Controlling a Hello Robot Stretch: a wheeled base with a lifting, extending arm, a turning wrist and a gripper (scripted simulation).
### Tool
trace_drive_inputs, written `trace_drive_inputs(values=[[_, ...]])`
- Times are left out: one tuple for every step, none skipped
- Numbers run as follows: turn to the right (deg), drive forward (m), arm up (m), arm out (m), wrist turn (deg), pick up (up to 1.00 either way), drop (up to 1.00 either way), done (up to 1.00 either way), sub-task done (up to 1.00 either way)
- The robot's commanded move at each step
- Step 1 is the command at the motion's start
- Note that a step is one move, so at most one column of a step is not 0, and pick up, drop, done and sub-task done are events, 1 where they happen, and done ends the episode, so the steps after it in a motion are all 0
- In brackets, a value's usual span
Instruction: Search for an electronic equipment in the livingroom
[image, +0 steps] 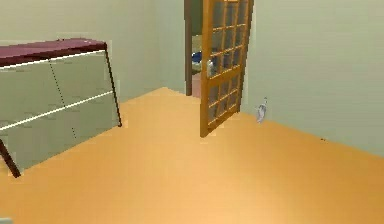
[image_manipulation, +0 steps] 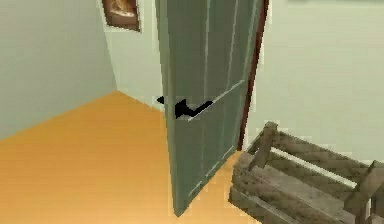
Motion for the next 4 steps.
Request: trace_drive_inputs(values=[[-9.0, 0.00, 0.00, 0.00, 0.0, 0.00, 0.00, 0.00, 0.00], [0.0, 1.00, 0.00, 0.00, 0.0, 0.00, 0.00, 0.00, 0.00], [0.0, 1.00, 0.00, 0.00, 0.0, 0.00, 0.00, 0.00, 0.00], [0.0, 0.20, 0.00, 0.00, 0.0, 0.00, 0.00, 0.00, 0.00]])
